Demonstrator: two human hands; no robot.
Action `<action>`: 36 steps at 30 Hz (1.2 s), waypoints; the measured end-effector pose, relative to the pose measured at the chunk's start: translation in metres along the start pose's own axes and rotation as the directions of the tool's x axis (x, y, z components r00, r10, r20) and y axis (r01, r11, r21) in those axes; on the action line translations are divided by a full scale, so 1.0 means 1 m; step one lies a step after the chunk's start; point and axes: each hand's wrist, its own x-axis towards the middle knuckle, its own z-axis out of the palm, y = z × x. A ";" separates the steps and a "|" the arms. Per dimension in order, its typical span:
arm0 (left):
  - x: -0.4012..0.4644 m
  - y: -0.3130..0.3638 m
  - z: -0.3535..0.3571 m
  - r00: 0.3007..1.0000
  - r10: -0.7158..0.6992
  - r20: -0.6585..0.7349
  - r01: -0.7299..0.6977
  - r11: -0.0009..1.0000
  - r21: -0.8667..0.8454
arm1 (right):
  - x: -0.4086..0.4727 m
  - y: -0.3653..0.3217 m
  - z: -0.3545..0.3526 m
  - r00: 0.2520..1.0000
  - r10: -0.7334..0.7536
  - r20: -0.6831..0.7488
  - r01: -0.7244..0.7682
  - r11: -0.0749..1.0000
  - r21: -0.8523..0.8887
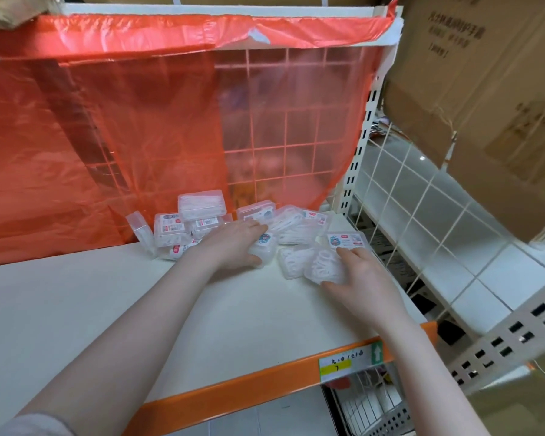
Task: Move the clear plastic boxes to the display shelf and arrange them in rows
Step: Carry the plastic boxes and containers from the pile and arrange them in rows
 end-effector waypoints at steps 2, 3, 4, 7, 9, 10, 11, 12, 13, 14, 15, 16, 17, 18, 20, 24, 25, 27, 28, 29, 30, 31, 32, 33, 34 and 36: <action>0.002 0.001 0.000 1.000 -0.006 -0.023 0.006 1.000 0.002 | -0.003 0.002 0.000 1.000 0.008 -0.007 -0.008 1.000 0.000; 0.002 0.002 0.000 0.999 -0.014 -0.034 0.014 1.000 0.001 | -0.005 0.003 0.000 1.000 0.011 -0.009 -0.011 1.000 0.004; 0.002 0.003 0.001 0.999 -0.025 -0.042 0.025 1.000 -0.001 | -0.006 0.004 0.000 1.000 0.013 -0.009 -0.013 1.000 0.010; -0.001 0.007 0.003 0.996 -0.052 -0.069 0.051 0.999 -0.015 | -0.010 0.006 0.000 1.000 0.016 -0.010 -0.016 1.000 0.014; -0.005 0.009 0.004 0.994 -0.069 -0.085 0.066 0.997 -0.032 | -0.010 0.007 0.000 1.000 0.009 -0.015 -0.009 1.000 0.016; -0.007 0.010 0.004 0.993 -0.075 -0.096 0.071 0.997 -0.042 | -0.010 0.007 0.000 1.000 0.003 -0.017 -0.002 1.000 0.017; -0.011 0.012 0.003 0.991 -0.081 -0.106 0.076 0.996 -0.053 | -0.009 0.007 -0.001 1.000 -0.004 -0.019 0.005 1.000 0.017; -0.015 0.013 0.002 0.989 -0.089 -0.116 0.082 0.995 -0.063 | -0.009 0.007 -0.002 1.000 -0.014 -0.019 0.014 1.000 0.014; -0.019 0.014 0.001 0.987 -0.097 -0.127 0.088 0.994 -0.070 | -0.008 0.007 -0.002 1.000 -0.025 -0.018 0.025 1.000 0.007; -0.024 0.016 0.001 0.984 -0.110 -0.137 0.100 0.992 -0.074 | -0.007 0.008 -0.003 0.999 -0.040 -0.016 0.040 0.999 0.000; -0.030 0.016 0.002 0.981 -0.127 -0.148 0.117 0.990 -0.078 | -0.006 0.008 -0.003 0.998 -0.055 -0.013 0.055 0.998 -0.005; -0.037 0.017 0.003 0.976 -0.147 -0.160 0.135 0.987 -0.085 | -0.004 0.007 -0.003 0.997 -0.071 -0.014 0.071 0.997 -0.004; -0.045 0.017 0.005 0.970 -0.170 -0.172 0.155 0.983 -0.097 | -0.003 0.007 -0.002 0.996 -0.088 -0.013 0.088 0.996 0.001; -0.053 0.017 0.007 0.964 -0.195 -0.181 0.177 0.978 -0.110 | -0.002 0.007 0.000 0.994 -0.107 -0.012 0.107 0.994 0.007; -0.072 0.016 0.014 0.950 -0.253 -0.180 0.233 0.964 -0.125 | -0.001 0.004 0.005 0.990 -0.143 0.002 0.143 0.990 0.020; -0.116 0.011 0.031 0.915 -0.372 -0.158 0.351 0.925 -0.147 | -0.006 -0.013 0.014 0.970 -0.241 0.041 0.239 0.970 0.034; -0.127 0.008 0.034 0.905 -0.398 -0.153 0.376 0.914 -0.154 | -0.008 -0.021 0.016 0.963 -0.266 0.055 0.264 0.964 0.038; -0.151 0.002 0.036 0.886 -0.441 -0.142 0.420 0.894 -0.157 | -0.013 -0.038 0.020 0.943 -0.320 0.086 0.317 0.947 0.046; -0.164 -0.002 0.037 0.876 -0.460 -0.142 0.439 0.885 -0.157 | -0.017 -0.047 0.022 0.932 -0.348 0.101 0.345 0.937 0.049; -0.176 -0.006 0.037 0.865 -0.479 -0.150 0.457 0.875 -0.159 | -0.021 -0.057 0.024 0.920 -0.374 0.116 0.371 0.927 0.051; -0.188 -0.010 0.036 0.853 -0.497 -0.162 0.473 0.866 -0.165 | -0.025 -0.068 0.025 0.908 -0.399 0.126 0.396 0.917 0.054; -0.201 -0.014 0.036 0.841 -0.514 -0.172 0.487 0.856 -0.175 | -0.030 -0.079 0.027 0.896 -0.423 0.135 0.419 0.906 0.056; -0.214 -0.019 0.035 0.829 -0.530 -0.182 0.500 0.846 -0.186 | -0.036 -0.091 0.029 0.885 -0.444 0.142 0.440 0.896 0.057; -0.229 -0.024 0.035 0.817 -0.545 -0.190 0.512 0.836 -0.195 | -0.043 -0.104 0.031 0.874 -0.464 0.145 0.460 0.886 0.060; -0.244 -0.030 0.036 0.804 -0.560 -0.199 0.525 0.827 -0.201 | -0.050 -0.117 0.034 0.863 -0.484 0.145 0.480 0.875 0.065; -0.281 -0.042 0.037 0.777 -0.591 -0.216 0.554 0.805 -0.211 | -0.068 -0.147 0.041 0.839 -0.526 0.142 0.521 0.850 0.073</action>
